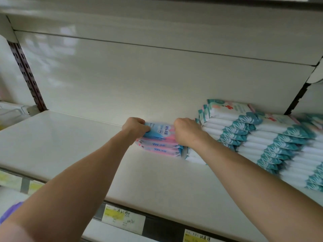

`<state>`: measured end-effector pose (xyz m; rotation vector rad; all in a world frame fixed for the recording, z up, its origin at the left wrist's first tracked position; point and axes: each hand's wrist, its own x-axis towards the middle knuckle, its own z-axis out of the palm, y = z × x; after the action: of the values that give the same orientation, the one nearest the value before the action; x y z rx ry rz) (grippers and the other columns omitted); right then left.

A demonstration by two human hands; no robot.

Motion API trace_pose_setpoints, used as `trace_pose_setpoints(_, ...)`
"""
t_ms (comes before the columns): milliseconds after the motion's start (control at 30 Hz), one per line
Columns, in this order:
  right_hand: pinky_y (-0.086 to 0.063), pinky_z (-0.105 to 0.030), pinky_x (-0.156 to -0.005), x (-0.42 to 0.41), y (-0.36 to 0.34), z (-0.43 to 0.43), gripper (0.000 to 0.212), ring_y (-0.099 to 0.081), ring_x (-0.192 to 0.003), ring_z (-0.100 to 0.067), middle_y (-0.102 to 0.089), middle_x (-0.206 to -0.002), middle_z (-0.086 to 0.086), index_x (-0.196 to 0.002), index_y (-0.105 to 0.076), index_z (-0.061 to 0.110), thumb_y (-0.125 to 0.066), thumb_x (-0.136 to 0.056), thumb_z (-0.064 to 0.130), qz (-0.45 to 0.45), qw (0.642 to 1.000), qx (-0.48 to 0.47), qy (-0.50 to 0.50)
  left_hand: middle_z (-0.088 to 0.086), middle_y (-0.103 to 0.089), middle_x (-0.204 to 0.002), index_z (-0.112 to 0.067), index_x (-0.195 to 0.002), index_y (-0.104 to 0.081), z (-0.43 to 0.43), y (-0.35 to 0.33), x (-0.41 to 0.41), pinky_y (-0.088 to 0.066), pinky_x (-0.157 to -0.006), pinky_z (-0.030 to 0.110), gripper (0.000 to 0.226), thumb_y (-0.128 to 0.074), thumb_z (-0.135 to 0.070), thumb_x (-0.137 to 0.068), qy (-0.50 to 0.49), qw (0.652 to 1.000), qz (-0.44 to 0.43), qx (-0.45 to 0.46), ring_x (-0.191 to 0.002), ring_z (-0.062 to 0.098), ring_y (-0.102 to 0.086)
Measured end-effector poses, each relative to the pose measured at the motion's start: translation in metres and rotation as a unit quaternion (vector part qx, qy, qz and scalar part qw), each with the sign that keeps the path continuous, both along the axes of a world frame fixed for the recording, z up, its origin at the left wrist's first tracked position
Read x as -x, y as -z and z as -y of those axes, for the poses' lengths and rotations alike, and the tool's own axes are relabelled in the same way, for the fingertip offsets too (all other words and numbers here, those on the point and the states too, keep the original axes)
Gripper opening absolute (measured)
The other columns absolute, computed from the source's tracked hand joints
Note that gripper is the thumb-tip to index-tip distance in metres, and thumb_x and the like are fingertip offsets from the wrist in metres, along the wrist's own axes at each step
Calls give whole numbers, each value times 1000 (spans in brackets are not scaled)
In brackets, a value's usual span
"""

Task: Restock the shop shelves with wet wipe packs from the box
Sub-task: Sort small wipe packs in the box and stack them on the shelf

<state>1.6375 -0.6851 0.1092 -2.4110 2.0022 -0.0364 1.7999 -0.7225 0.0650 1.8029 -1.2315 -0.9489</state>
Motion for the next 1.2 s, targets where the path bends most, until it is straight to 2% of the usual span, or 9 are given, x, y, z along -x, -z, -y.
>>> trace_pose_setpoints(167, -36, -30, -74, -3, 11, 3, 25, -55, -109, -30, -55, -118, -12, -114, -55, 9, -48, -91, 4, -42, 999, 13, -23, 12, -55, -131, -16, -139, -46, -4, -8, 1, -50, -69, 30, 51, -62, -17, -90, 43, 998, 22, -33, -95, 25, -54)
trace_pose_setpoints(333, -36, -33, -78, -4, 25, 11, 40, -45, -116, -29, -45, -125, -10, -128, -45, 14, -53, -88, 10, -43, 998, -14, -53, 12, -66, -108, -14, -100, -58, -3, -4, 5, -56, -78, 34, 11, -62, -16, -90, 47, 998, -6, -43, -90, 28, -65)
trace_pose_setpoints(500, -37, -32, -74, -3, 26, 10, 35, -48, -110, -29, -49, -120, -10, -122, -48, 11, -48, -88, -1, -33, 998, 5, -58, 7, -61, -87, -12, -95, -61, -2, -5, 8, -47, -58, 24, 8, -65, -16, -89, 38, 998, -7, -39, -66, 20, -55)
trace_pose_setpoints(633, -37, -32, -71, 1, 25, 8, 31, -52, -103, -29, -49, -115, -11, -117, -51, 10, -49, -89, -2, -33, 997, 13, -62, 10, -61, -90, -14, -86, -61, -1, -2, 7, -55, -75, 33, 6, -59, -12, -91, 42, 998, -8, -52, -70, 23, -56)
trace_pose_setpoints(733, -36, -31, -69, 1, 25, 8, 25, -54, -95, -27, -52, -108, -9, -112, -53, 9, -49, -89, -1, -29, 997, 28, -64, 8, -63, -91, -13, -95, -61, -1, -6, 4, -56, -62, 30, 8, -53, -12, -95, 35, 997, -36, -59, -65, 20, -61)
trace_pose_setpoints(867, -33, -31, -61, -1, 18, 8, 22, -46, -72, -27, -41, -68, -2, -71, -48, 10, -51, -86, -6, -35, 996, 61, -53, 12, -63, -105, -8, -105, -60, 0, -6, -1, -51, -75, 34, 13, -54, -13, -94, 10, 997, -66, -35, -87, 23, -58)
trace_pose_setpoints(967, -33, -31, -62, -3, 9, 8, 20, -46, -73, -27, -45, -71, -3, -74, -49, 10, -51, -84, -7, -8, 994, 96, -56, 8, -58, -100, -9, -101, -58, -4, -6, -4, -45, -78, 34, 18, -57, -26, -93, 3, 999, -53, -12, -91, 23, -52)
trace_pose_setpoints(1100, -32, -30, -63, -10, 6, 7, 17, -57, -88, -28, -61, -102, -8, -100, -59, 9, -50, -89, 0, 18, 981, 177, -78, 12, -64, -95, -4, -104, -56, -10, -13, -11, -56, -74, 34, 48, -68, -47, -84, -23, 973, -228, -10, -84, 24, -63)
trace_pose_setpoints(1200, -38, -32, -68, -30, 10, 5, 15, -57, -96, -29, -61, -104, -8, -99, -61, 9, -48, -92, 7, 50, 972, 184, -137, 15, -64, -87, -4, -100, -58, -18, -16, -6, -57, -70, 35, 26, -68, -25, -88, -7, 927, -373, -25, -75, 26, -64)
